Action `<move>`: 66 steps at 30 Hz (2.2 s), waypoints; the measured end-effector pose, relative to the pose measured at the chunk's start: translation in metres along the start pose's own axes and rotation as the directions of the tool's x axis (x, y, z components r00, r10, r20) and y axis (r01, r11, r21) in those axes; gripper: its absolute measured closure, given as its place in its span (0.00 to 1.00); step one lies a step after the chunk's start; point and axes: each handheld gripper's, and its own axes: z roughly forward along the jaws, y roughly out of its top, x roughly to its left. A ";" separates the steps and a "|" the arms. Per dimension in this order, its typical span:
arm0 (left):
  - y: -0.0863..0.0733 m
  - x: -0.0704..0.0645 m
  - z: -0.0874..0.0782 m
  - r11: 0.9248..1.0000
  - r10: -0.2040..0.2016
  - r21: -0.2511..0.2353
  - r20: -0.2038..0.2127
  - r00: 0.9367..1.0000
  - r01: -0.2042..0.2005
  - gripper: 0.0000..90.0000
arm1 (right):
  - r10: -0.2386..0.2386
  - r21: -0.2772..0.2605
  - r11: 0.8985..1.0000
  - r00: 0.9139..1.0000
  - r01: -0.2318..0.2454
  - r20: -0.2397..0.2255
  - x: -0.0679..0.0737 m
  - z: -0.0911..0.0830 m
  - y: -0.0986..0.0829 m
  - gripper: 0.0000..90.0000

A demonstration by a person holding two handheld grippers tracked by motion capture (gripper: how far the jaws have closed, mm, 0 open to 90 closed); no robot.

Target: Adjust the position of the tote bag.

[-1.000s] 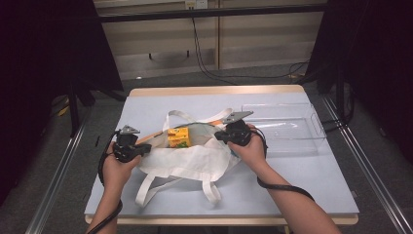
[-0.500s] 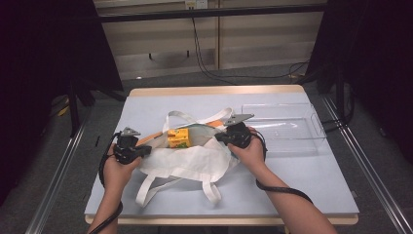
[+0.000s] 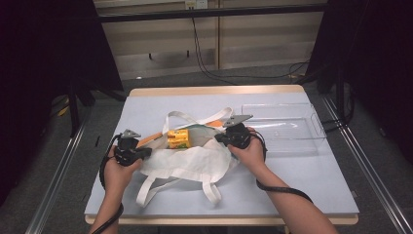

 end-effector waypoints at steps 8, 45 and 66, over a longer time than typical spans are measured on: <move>0.002 -0.001 -0.004 1.000 0.000 0.005 0.006 1.000 0.000 0.97 | 0.003 -0.004 1.000 1.000 -0.003 -0.020 0.000 -0.003 0.002 0.96; 0.007 -0.042 -0.026 0.998 -0.032 -0.059 0.014 0.999 0.033 0.28 | -0.070 0.010 0.997 0.990 0.072 -0.118 0.018 -0.024 0.059 0.30; 0.010 -0.055 -0.028 0.998 0.005 -0.065 0.022 1.000 -0.004 0.16 | -0.144 0.045 0.987 0.975 0.153 -0.170 0.037 -0.015 0.087 0.25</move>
